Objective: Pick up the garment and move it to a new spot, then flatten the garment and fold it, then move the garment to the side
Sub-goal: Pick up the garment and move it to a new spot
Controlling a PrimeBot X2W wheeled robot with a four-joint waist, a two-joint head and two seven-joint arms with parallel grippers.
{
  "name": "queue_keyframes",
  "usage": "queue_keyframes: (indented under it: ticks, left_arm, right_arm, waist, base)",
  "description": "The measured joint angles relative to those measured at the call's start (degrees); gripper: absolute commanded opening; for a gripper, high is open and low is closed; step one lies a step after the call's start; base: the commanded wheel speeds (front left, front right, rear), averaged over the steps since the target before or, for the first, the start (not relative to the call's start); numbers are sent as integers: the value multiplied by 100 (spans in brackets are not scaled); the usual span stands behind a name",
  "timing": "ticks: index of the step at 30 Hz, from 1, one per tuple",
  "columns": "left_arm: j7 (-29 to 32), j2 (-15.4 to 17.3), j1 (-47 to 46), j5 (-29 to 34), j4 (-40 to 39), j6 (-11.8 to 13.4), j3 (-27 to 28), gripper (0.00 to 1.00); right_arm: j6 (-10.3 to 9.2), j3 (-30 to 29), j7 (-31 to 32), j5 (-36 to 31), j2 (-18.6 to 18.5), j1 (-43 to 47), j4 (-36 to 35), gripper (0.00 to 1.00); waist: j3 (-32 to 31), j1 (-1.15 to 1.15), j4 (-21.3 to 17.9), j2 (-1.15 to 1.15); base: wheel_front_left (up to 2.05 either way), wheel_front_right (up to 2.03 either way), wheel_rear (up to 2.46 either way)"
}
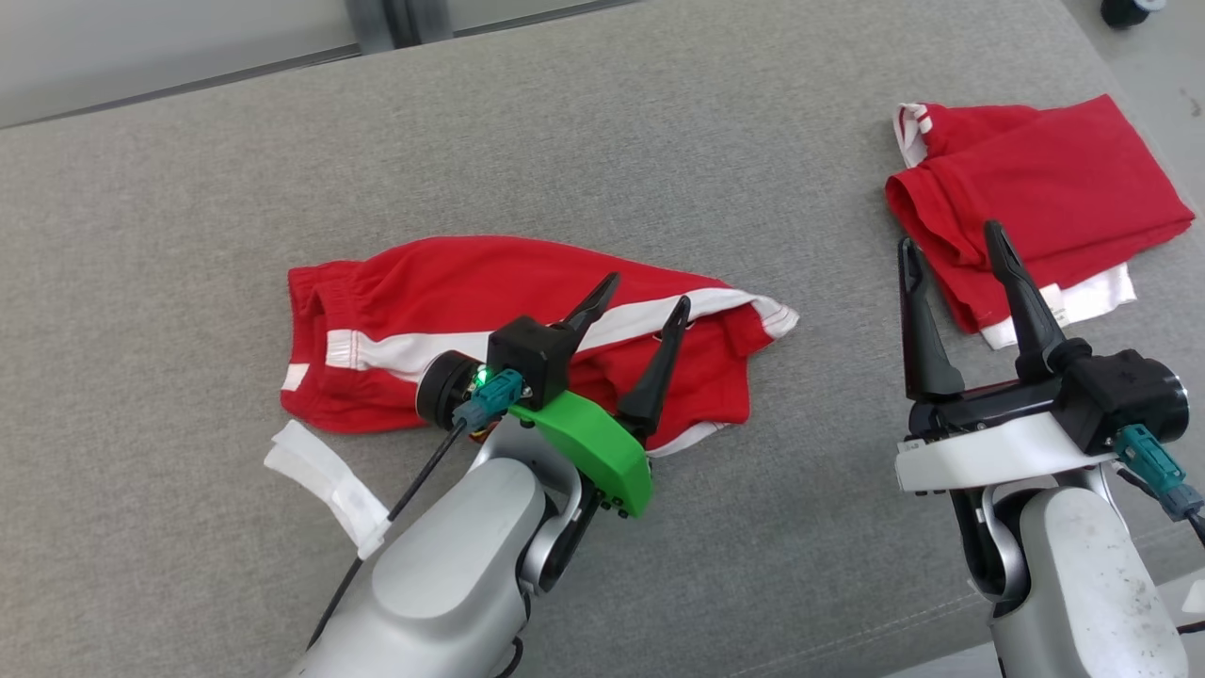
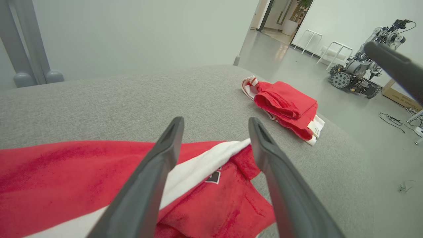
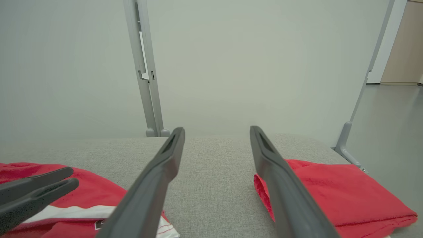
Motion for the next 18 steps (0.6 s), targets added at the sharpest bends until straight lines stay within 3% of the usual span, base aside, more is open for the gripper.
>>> queue_keyframes:
  ticks: [4,8,11,18]
  left_arm:
    - [-3,16,-7,35,65,-46,162,100]
    - [-9,248,85,230,-314,9,713,100]
    - [-9,667,808,489,-1147,136,1857,100]
    - [-16,644,2052,925,-2029,-234,3148,100]
  right_arm:
    - [0,-93,0,-110,1,2,-16,100]
    - [1,-149,0,-229,3,32,26,100]
    - [1,-216,0,-338,7,148,98,100]
    - [0,-272,0,-420,4,334,144,100]
  waist:
    - [6,0,222,0]
    - [-66,0,523,0]
    - [-247,0,937,0]
    - [-521,0,1255,0]
  base:
    - [0,0,0]
    - [0,0,0]
    - [0,0,0]
    - [0,0,0]
